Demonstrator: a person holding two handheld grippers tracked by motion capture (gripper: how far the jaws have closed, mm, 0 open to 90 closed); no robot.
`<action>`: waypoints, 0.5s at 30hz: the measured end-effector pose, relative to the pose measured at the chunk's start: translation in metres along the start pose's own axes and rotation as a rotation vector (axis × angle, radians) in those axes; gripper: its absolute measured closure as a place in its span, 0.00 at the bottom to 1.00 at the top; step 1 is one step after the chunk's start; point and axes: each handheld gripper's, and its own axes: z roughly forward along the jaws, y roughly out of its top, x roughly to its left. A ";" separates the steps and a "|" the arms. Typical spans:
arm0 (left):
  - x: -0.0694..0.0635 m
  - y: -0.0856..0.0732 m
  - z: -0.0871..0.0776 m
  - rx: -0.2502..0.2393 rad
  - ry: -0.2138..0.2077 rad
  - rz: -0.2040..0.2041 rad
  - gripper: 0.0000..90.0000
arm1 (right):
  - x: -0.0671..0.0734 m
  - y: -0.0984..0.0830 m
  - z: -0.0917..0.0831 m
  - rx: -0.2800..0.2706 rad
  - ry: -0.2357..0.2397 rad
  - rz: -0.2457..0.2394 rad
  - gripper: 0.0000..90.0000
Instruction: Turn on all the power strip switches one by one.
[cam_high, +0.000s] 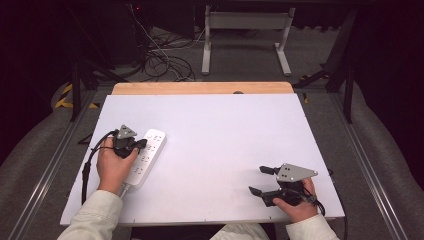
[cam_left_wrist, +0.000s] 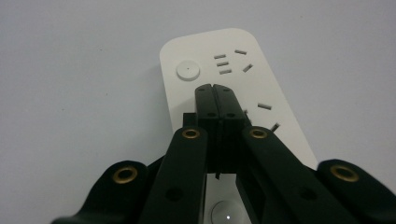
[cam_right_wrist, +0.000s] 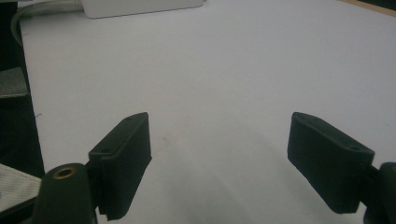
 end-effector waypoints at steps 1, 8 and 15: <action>0.000 0.000 0.000 0.000 -0.004 -0.001 1.00 | 0.000 0.000 0.000 -0.001 0.000 0.000 0.25; 0.000 -0.001 0.000 0.008 -0.008 -0.027 1.00 | 0.000 0.000 0.000 -0.001 0.001 -0.003 0.25; 0.001 0.000 0.000 0.017 0.001 -0.047 1.00 | 0.001 0.000 0.000 -0.001 0.006 -0.005 0.25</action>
